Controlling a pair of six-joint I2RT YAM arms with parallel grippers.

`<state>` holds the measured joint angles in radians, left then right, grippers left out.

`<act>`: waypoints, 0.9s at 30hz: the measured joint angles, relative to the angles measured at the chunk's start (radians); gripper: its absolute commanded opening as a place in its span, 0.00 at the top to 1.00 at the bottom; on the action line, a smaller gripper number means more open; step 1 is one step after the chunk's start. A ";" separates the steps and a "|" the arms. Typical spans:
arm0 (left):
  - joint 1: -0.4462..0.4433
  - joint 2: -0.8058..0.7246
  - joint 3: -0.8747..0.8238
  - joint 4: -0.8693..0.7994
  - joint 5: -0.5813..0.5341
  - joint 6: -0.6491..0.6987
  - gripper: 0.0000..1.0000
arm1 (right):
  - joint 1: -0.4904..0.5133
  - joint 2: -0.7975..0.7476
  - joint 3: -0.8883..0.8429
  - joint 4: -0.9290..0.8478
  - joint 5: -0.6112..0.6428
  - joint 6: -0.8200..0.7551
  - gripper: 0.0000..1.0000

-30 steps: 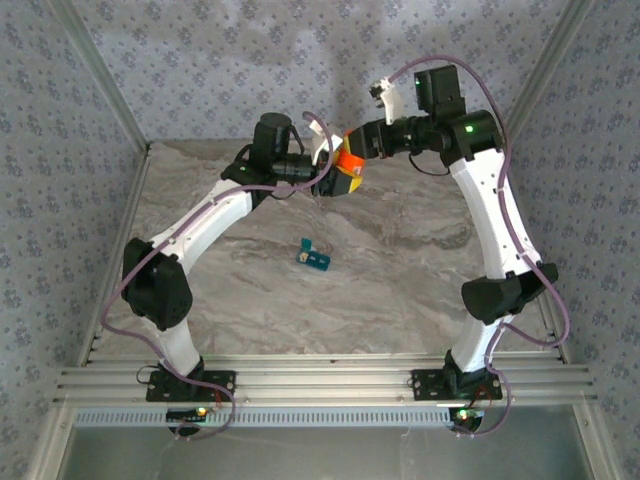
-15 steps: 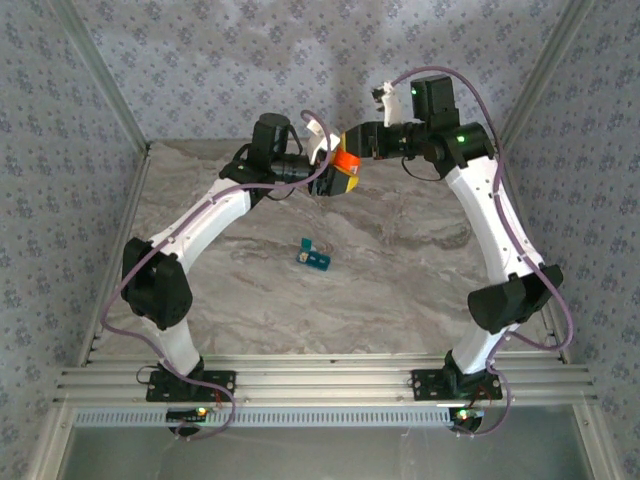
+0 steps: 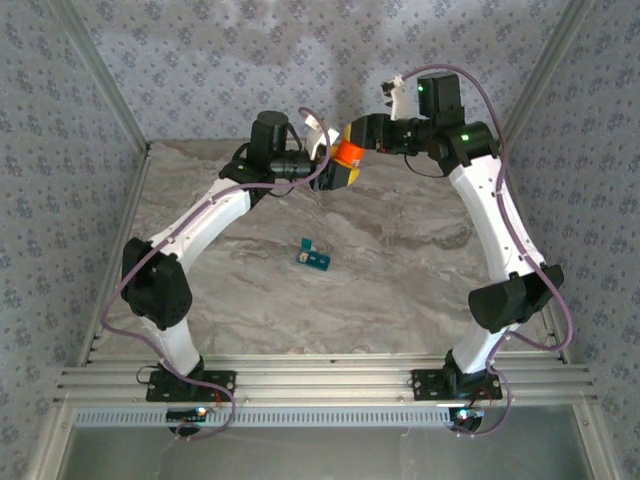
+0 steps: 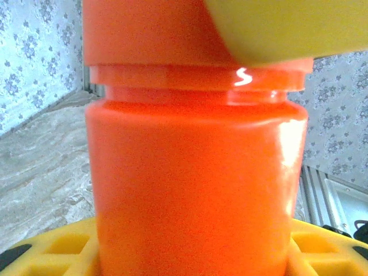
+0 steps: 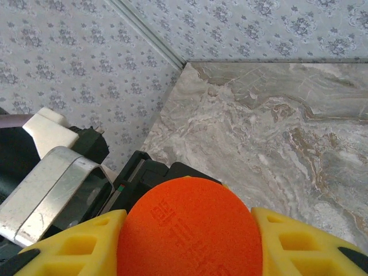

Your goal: Sort the pills into containers

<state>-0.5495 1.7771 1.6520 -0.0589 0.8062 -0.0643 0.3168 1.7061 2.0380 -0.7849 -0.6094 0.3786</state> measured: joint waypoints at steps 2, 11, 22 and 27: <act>0.000 0.000 0.000 0.013 -0.003 0.001 1.00 | -0.005 0.001 0.012 -0.007 -0.001 0.016 0.65; 0.000 0.000 0.000 0.079 -0.006 0.001 1.00 | -0.019 0.023 0.090 -0.052 -0.001 0.058 0.45; 0.033 0.000 0.014 0.145 -0.064 0.000 1.00 | -0.036 0.051 0.145 -0.132 -0.035 0.095 0.34; 0.039 0.000 0.023 0.169 -0.079 0.000 1.00 | -0.042 0.063 0.146 -0.141 -0.045 0.106 0.31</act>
<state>-0.5102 1.7771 1.6749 0.1097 0.7273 -0.0643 0.2745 1.7695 2.1841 -0.9257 -0.6548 0.4847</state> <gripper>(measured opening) 0.523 0.685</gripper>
